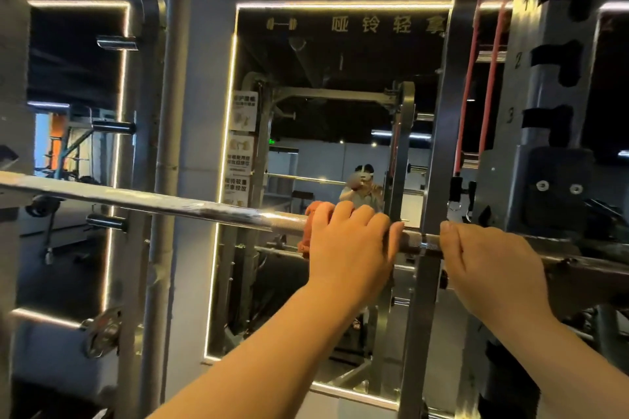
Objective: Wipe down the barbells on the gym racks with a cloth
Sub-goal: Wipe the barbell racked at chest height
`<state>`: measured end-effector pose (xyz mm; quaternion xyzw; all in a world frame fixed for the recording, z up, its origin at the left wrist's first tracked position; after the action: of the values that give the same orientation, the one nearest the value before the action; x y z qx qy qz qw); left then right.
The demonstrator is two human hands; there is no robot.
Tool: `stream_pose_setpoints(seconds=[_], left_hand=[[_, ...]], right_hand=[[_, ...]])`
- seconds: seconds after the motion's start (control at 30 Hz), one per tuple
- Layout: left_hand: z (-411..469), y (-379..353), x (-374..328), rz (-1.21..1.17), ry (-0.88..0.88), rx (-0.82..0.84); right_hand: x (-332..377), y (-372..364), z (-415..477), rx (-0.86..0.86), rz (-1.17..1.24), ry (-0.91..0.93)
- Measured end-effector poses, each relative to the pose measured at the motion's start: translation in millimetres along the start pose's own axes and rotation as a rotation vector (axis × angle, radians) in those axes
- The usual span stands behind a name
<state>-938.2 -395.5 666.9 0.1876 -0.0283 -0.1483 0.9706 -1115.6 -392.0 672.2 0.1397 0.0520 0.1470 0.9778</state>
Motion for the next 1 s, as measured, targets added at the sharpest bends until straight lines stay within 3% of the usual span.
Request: stream_pose_setpoints(seconds=[0.13,0.23,0.33,0.4,0.47,0.57,0.67,0.73,0.83,0.9,1.0], left_hand=[[-6,8,48,-0.114,-0.050,0.007],[-4,15,86,-0.105,0.164,-0.077],[3,12,74,0.083,0.278,-0.048],[2,6,57,0.050,0.227,-0.071],[-8,3,54,-0.080,0.117,-0.109],[-38,-1,78,-0.116,-0.075,-0.173],[-57,5,117,-0.209,-0.103,-0.296],[-52,11,141,-0.231,-0.021,-0.300],[-25,30,162,-0.137,0.263,-0.247],[0,39,155,-0.053,0.423,-0.107],[16,36,129,0.067,0.409,0.036]], right_hand=[[3,0,1,0.017,0.000,0.024],[3,-2,1,0.031,-0.028,0.045],[6,-5,3,0.175,-0.136,0.002],[23,-8,9,0.263,-0.136,0.020],[60,-14,20,0.225,-0.053,0.122],[108,-32,29,0.221,-0.048,0.194],[116,-46,28,0.204,-0.095,0.160],[111,-45,29,0.167,-0.116,0.124],[113,-44,29,0.169,-0.112,0.127],[112,-45,31,0.165,-0.096,0.110],[112,-46,29,0.149,-0.078,0.096]])
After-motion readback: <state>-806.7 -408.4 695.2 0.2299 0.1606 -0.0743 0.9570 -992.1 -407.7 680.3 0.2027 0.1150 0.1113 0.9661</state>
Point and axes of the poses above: each hand's wrist, its own z-axis towards the middle knuckle, its own y-axis out of the back of the hand, x = y × z, the point moved 6 cm from there along z, towards the middle knuckle, and after that the axes turned 3 degrees about -x, right-handed, at the moved point
